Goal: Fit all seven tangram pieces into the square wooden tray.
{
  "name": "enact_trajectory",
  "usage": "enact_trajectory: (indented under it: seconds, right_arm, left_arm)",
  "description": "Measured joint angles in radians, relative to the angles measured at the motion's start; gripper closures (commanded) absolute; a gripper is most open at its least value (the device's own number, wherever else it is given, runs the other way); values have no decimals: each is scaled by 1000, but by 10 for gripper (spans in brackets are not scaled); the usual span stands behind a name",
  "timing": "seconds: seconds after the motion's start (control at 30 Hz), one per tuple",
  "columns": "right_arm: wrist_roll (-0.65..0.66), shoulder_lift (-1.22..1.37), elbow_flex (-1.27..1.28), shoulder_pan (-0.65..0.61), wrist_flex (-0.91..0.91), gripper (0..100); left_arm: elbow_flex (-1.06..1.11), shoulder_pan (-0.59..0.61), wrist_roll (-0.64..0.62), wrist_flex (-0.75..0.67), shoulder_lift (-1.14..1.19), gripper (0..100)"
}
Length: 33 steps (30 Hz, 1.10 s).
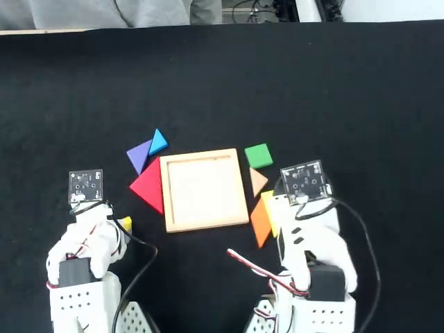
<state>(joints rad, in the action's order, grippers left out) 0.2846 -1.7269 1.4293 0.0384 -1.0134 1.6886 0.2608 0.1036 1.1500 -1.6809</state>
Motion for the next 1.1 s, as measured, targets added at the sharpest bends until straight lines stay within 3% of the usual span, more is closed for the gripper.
enact_trajectory:
  seconds: [0.27, 0.4, 0.57, 0.63, 0.83, 1.1]
  right_arm:
    - [6, 557, -287, -2, -9, 801]
    - [118, 868, -342, -34, -2, 805]
    - [166, 1177, -422, -3, 127, 981]
    - [169, 1275, -480, 29, 146, 970]
    - [232, 1421, -626, 43, 17, 989]
    - [288, 1421, -644, -160, -40, 987]
  left_arm:
    - [0, 0, 0, 0, 0, 772]
    - [0, 0, 0, 0, 0, 773]
    - [0, 0, 0, 0, 0, 773]
    - [0, 0, 0, 0, 0, 773]
    - [0, 0, 0, 0, 0, 773]
    - [0, 0, 0, 0, 0, 773]
